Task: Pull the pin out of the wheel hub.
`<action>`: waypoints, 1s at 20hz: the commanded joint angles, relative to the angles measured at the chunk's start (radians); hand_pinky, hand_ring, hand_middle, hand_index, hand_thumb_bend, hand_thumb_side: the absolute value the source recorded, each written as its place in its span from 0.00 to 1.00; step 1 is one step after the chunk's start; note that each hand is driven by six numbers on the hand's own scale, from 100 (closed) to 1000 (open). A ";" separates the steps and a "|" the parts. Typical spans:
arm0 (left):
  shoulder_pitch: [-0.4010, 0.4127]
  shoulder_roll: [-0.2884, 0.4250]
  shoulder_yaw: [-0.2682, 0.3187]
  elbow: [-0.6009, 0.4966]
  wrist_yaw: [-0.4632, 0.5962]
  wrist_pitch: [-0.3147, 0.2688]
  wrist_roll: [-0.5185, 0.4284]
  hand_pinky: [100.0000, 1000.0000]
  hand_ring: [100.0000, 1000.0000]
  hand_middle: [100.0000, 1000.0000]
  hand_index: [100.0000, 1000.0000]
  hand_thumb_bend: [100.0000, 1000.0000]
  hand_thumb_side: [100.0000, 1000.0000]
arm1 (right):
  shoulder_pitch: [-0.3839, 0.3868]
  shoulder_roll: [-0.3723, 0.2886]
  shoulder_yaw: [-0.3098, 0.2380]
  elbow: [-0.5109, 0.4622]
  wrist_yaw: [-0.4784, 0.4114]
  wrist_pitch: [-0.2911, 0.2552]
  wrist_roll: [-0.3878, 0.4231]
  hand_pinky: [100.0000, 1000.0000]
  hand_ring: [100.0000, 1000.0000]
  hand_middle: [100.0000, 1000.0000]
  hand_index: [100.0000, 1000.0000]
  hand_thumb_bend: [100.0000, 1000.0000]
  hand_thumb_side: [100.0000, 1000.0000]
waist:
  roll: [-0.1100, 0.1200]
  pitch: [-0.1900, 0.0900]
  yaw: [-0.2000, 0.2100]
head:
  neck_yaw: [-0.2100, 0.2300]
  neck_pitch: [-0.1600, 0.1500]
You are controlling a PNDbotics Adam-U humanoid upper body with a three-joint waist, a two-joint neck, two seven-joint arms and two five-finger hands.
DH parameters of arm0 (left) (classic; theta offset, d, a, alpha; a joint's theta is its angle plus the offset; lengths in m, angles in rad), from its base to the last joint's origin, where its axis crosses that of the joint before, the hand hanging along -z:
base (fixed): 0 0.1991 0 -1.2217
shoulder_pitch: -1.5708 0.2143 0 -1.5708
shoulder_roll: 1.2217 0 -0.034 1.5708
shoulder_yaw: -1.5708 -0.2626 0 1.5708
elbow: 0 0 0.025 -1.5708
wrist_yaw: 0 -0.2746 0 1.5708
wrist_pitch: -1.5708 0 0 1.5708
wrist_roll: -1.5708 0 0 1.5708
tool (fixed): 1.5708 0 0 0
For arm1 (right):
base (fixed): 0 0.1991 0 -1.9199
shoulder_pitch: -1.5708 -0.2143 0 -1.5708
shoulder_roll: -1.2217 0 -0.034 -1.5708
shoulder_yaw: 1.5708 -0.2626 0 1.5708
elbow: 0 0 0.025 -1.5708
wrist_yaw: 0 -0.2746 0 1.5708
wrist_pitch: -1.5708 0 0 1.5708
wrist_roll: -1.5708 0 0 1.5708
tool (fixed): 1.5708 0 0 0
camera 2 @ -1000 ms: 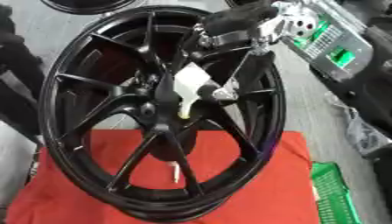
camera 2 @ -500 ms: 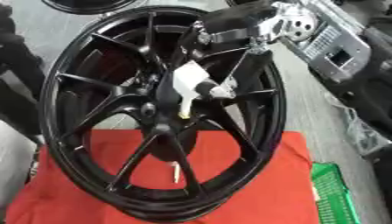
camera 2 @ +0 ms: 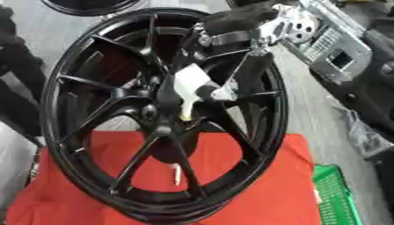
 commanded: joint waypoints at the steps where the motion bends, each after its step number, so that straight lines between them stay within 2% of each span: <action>1: -0.016 0.003 0.006 -0.014 0.003 -0.001 -0.004 0.58 0.77 0.56 0.64 0.00 0.66 | -0.008 -0.015 -0.008 -0.002 0.009 -0.003 0.006 0.82 0.73 0.58 0.76 0.06 0.19 | 0.002 -0.015 0.001 | -0.004 -0.013; 7: -0.017 0.002 0.005 -0.014 0.004 -0.001 -0.004 0.58 0.77 0.56 0.64 0.00 0.66 | -0.006 -0.012 -0.007 -0.002 0.014 -0.008 0.008 0.81 0.72 0.56 0.75 0.11 0.19 | 0.002 -0.016 0.001 | -0.006 -0.018; 14: -0.018 0.002 0.004 -0.014 0.004 0.000 -0.005 0.58 0.77 0.56 0.64 0.00 0.66 | -0.001 -0.008 -0.006 0.000 0.028 -0.010 0.002 0.80 0.69 0.50 0.71 0.15 0.18 | 0.003 -0.016 0.001 | -0.008 -0.019; 20: -0.016 0.003 0.007 -0.014 0.003 -0.001 -0.003 0.58 0.77 0.56 0.64 0.00 0.66 | -0.003 -0.013 -0.017 -0.005 0.043 0.016 -0.059 0.72 0.51 0.31 0.49 0.09 0.21 | 0.002 -0.018 -0.001 | -0.009 -0.017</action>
